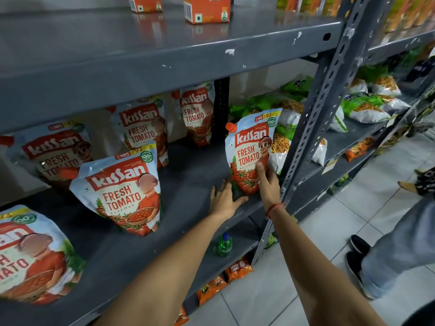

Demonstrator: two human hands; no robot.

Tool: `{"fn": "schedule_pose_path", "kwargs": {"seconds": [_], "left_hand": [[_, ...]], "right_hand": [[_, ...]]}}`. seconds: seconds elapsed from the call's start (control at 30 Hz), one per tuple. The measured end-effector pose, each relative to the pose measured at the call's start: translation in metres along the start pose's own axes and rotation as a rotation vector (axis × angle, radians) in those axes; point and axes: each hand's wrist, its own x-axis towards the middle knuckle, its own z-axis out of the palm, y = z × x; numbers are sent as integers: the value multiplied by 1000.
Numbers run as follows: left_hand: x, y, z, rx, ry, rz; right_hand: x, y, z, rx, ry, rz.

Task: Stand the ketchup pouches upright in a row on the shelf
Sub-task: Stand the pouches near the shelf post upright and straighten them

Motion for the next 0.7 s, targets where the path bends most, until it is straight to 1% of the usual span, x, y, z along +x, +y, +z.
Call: {"fn": "schedule_pose_path", "kwargs": {"seconds": [0.07,0.1,0.17,0.23,0.27,0.33,0.4,0.47,0.5,0.53,0.57,0.63,0.67,0.7], "left_hand": [[-16,-2,-3,-89,0,7],[-29,-6,-6,-171,43,6],[-60,-19,-16,-333,218,24],[-92,-41,-29,-394,461,47],[-108,-54,-37,-416,582,46],[-133,-79,-52,-472,797,2],[-151,-100,-68,-506,999,-75],[-160,-119,-84,-495,1129,-151],[-161,-127,-91,-505,1128,-195],[-160,-134,-97,-550,1062,-238],[-158,-137,-103,-629,938,-258],[-152,-141,-109,-738,656,-249],[-150,-141,-110,-728,553,-231],[-149,-142,-110,-706,495,-218]], "right_hand": [[-14,5,5,-12,164,-53],[-24,10,9,-54,252,-89],[-49,22,21,-125,376,-165],[-80,34,39,-116,385,-255],[-95,38,51,-108,336,-297],[-118,41,74,-129,160,-320],[-125,36,100,-177,-67,-289],[-126,24,125,-205,-310,-207],[-124,19,137,-193,-426,-146],[-123,14,148,-179,-525,-88],[-123,11,156,-173,-604,-52],[-121,11,166,-199,-714,-55],[-121,11,168,-203,-735,-65],[-121,12,168,-191,-741,-68]]}}
